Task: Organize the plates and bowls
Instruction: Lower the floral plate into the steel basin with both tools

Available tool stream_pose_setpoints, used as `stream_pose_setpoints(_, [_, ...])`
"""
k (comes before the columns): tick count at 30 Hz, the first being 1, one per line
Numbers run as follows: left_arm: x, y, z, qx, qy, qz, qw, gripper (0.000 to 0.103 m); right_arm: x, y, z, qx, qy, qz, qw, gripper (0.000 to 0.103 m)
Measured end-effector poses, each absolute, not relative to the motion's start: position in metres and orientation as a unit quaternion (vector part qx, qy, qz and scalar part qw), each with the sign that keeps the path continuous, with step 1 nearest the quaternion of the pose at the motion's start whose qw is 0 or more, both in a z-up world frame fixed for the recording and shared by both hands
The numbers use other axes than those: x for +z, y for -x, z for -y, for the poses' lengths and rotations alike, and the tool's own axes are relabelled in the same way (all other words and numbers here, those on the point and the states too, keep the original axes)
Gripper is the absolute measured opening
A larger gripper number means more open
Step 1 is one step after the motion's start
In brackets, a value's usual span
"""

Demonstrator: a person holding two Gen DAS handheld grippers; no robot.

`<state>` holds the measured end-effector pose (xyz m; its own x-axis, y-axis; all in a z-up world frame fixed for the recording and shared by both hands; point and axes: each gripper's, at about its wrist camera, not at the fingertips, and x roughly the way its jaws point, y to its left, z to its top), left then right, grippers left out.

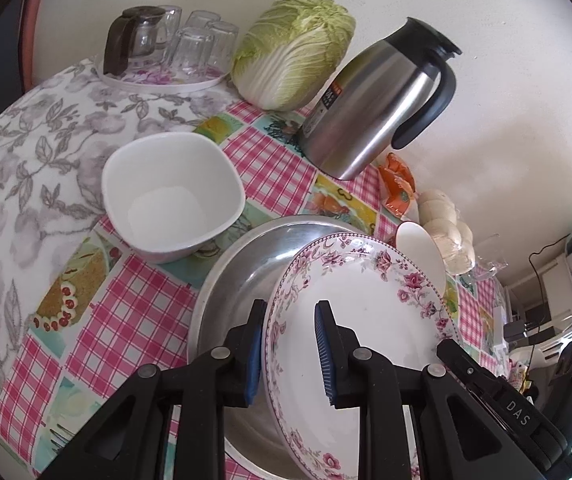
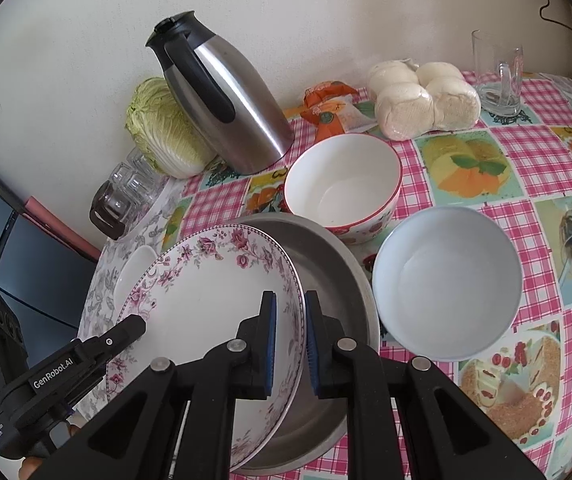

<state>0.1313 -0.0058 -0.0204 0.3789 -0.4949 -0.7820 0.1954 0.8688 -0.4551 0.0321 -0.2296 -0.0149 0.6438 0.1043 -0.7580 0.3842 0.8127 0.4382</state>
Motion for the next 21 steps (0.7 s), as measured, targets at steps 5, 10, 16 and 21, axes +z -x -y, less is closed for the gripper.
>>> stream_pose_setpoints(5, [-0.031,-0.135,0.008,-0.2,0.137,-0.526,0.815,0.026,-0.03,-0.037,0.231,-0.081,-0.297,-0.427,0.85,0.016])
stream_pose_setpoints(10, [-0.037,-0.137,0.012,-0.19,0.124,-0.53,0.817,0.026,-0.039,-0.041,0.232,-0.079,-0.303,-0.431,0.846,0.016])
stream_pose_setpoints(16, [-0.042,-0.137,0.012,-0.182,0.116,-0.534,0.817,0.026,-0.047,-0.046,0.23,-0.08,-0.299,-0.439,0.843,0.016])
stream_pose_setpoints(21, [-0.046,-0.138,0.013,-0.178,0.115,-0.538,0.816,0.026,-0.051,-0.048,0.231,-0.08,-0.301,-0.444,0.84,0.016])
